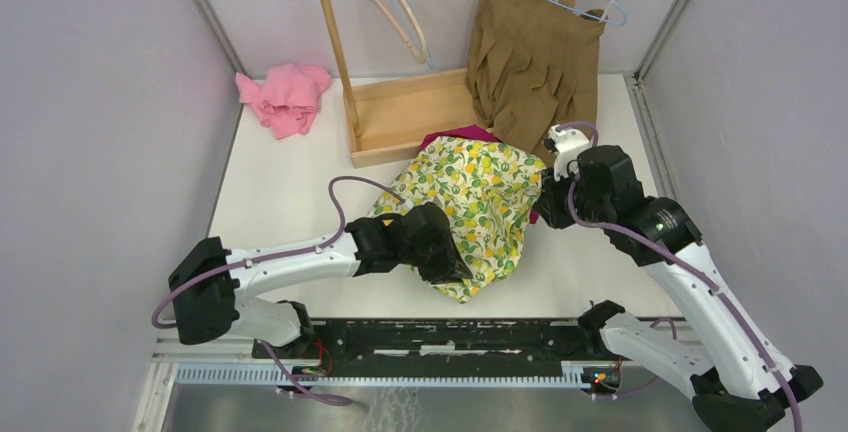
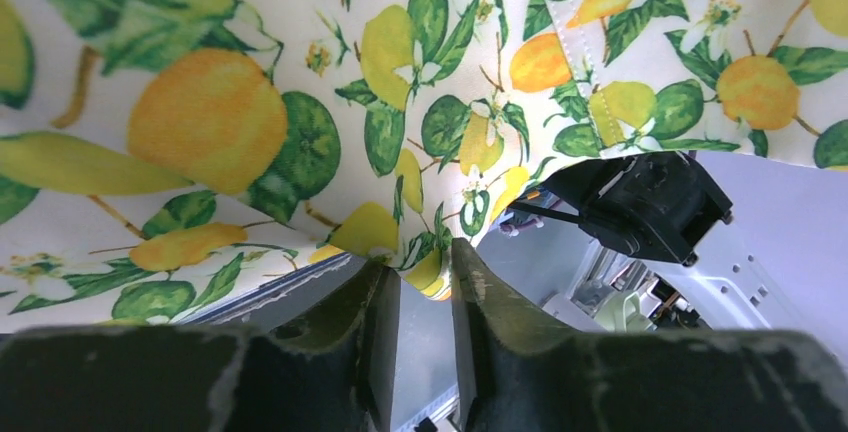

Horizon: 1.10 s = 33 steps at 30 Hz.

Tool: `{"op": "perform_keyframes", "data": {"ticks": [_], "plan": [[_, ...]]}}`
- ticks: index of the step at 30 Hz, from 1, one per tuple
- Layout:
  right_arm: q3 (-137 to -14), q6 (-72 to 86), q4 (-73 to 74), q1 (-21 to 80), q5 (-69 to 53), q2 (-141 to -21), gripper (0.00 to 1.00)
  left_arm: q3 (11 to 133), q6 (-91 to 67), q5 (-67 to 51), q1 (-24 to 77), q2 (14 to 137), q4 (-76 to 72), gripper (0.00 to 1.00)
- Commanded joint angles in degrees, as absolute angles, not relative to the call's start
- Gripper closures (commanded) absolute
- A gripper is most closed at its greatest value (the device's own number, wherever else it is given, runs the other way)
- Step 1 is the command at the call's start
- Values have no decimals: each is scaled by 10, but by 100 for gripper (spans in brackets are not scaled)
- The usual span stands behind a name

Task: Place the skirt on the hanger
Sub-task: Flatten out the skirt at the bin.

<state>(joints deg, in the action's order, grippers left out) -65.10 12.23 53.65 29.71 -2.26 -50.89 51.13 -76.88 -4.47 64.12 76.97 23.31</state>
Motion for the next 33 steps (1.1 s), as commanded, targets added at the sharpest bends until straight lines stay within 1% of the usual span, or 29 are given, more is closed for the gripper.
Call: {"op": "perform_keyframes", "data": {"ticks": [1,7,13,17,21,24,27,33], "plan": [[-655,128,514,296,-29,-497,82,518,-760,-30,644,751,199,72],[-663,127,521,296,-31,-496,82,533,-739,-20,644,740,199,96],[-668,127,531,296,-26,-494,81,568,-709,-14,643,727,237,97],[-669,126,543,296,-21,-494,71,617,-688,8,640,695,283,97],[-657,132,549,296,-14,-489,57,714,-645,34,619,678,353,97],[-647,137,554,296,-9,-483,47,792,-601,37,580,682,392,97],[-651,139,564,296,-2,-477,42,862,-568,12,536,699,399,97],[-682,134,585,296,-11,-466,40,1038,-519,-41,492,786,403,97]]}}
